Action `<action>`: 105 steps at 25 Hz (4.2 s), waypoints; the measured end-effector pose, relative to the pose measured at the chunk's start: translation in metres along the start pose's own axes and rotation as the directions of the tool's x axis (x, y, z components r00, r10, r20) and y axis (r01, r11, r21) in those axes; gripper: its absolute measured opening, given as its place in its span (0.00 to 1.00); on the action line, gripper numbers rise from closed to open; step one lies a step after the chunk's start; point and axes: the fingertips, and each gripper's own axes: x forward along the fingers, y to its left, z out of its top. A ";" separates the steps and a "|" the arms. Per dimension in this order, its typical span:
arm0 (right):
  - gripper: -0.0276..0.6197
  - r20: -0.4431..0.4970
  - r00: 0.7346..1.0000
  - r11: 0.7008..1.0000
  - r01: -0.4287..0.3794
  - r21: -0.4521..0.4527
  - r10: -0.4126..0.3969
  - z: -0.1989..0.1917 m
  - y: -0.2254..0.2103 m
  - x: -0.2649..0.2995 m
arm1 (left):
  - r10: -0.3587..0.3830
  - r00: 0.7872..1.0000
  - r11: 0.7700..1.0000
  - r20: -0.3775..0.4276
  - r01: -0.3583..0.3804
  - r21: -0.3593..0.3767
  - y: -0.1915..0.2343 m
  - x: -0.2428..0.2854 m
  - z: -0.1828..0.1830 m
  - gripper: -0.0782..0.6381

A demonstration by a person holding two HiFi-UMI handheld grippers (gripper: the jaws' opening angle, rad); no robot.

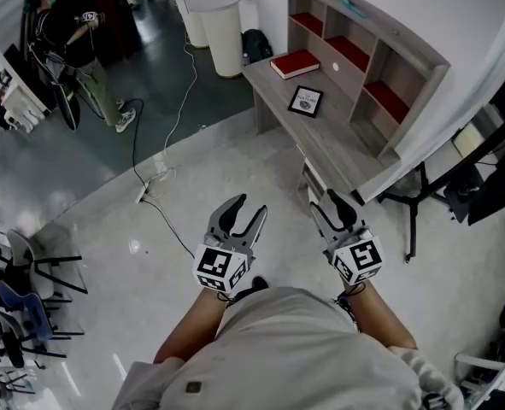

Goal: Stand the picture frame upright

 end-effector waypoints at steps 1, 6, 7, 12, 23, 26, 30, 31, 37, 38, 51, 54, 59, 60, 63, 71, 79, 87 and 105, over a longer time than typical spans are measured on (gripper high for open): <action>0.35 0.002 1.000 1.000 0.001 0.000 -0.001 0.002 0.005 0.011 | -0.003 1.000 1.000 0.000 0.003 0.001 0.012 -0.002 0.002 0.39; 0.35 0.003 1.000 1.000 0.018 -0.001 -0.018 0.009 0.029 0.055 | -0.010 1.000 1.000 -0.011 0.010 0.008 0.062 -0.015 0.007 0.40; 0.35 0.002 1.000 1.000 0.019 -0.003 -0.019 0.010 0.033 0.063 | -0.010 1.000 1.000 -0.014 0.010 0.010 0.070 -0.018 0.006 0.40; 0.35 -0.013 1.000 1.000 0.006 -0.005 -0.006 0.004 0.049 0.093 | 0.005 1.000 1.000 -0.016 -0.005 0.004 0.105 -0.026 0.000 0.40; 0.35 -0.014 1.000 1.000 -0.020 -0.004 0.020 0.002 0.049 0.151 | 0.044 0.999 0.999 -0.021 -0.044 -0.003 0.158 -0.018 -0.004 0.40; 0.35 -0.015 1.000 1.000 -0.026 0.002 0.026 -0.001 0.046 0.170 | 0.050 0.998 0.999 -0.022 -0.051 -0.004 0.173 -0.010 -0.005 0.40; 0.35 -0.016 0.999 0.999 -0.031 0.014 0.031 -0.003 0.025 0.195 | 0.055 0.998 0.998 -0.032 -0.055 -0.007 0.190 0.017 -0.004 0.40; 0.35 -0.018 0.999 0.999 -0.032 0.015 0.032 -0.004 0.018 0.202 | 0.056 0.998 0.998 -0.033 -0.056 -0.007 0.194 0.026 -0.004 0.40; 0.35 -0.022 0.999 0.999 -0.033 0.020 0.033 -0.008 -0.034 0.237 | 0.063 0.997 0.998 -0.037 -0.064 -0.010 0.215 0.086 -0.002 0.40; 0.35 -0.021 0.999 0.999 -0.030 0.020 0.031 -0.008 -0.046 0.244 | 0.062 0.997 0.998 -0.036 -0.062 -0.010 0.218 0.098 -0.001 0.40; 0.35 -0.011 1.000 1.000 0.014 0.022 -0.013 -0.008 -0.215 0.289 | -0.028 0.999 1.000 -0.025 0.028 -0.001 0.208 0.300 0.016 0.40; 0.35 -0.007 0.999 0.998 0.047 0.029 -0.047 -0.008 -0.249 0.285 | -0.074 0.997 0.997 -0.027 0.074 0.006 0.193 0.339 0.019 0.40; 0.36 -0.014 0.994 0.993 0.107 0.044 -0.106 -0.014 -0.289 0.271 | -0.144 0.989 0.989 -0.029 0.145 0.017 0.169 0.385 0.023 0.40; 0.35 -0.017 0.993 0.992 0.118 0.046 -0.117 -0.015 -0.295 0.268 | -0.157 0.987 0.987 -0.031 0.158 0.012 0.165 0.393 0.022 0.40; 0.36 -0.022 0.988 0.987 0.155 0.042 -0.155 -0.016 -0.312 0.260 | -0.204 0.978 0.979 -0.038 0.204 0.004 0.154 0.415 0.019 0.40; 0.36 -0.030 0.961 0.960 0.276 0.055 -0.274 -0.023 -0.361 0.255 | -0.323 0.945 0.946 -0.050 0.324 0.017 0.138 0.477 0.019 0.41; 0.36 -0.059 0.926 0.924 0.377 0.064 -0.374 -0.022 -0.407 0.291 | -0.417 0.906 0.909 -0.077 0.417 -0.006 0.166 0.550 0.022 0.41; 0.36 -0.114 0.887 0.882 0.458 0.110 -0.447 -0.044 -0.452 0.343 | -0.481 0.866 0.876 -0.135 0.480 -0.044 0.207 0.620 0.009 0.41; 0.37 -0.323 0.853 0.858 0.481 0.180 -0.410 -0.144 -0.496 0.451 | -0.501 0.805 0.865 -0.318 0.455 -0.211 0.292 0.709 -0.103 0.41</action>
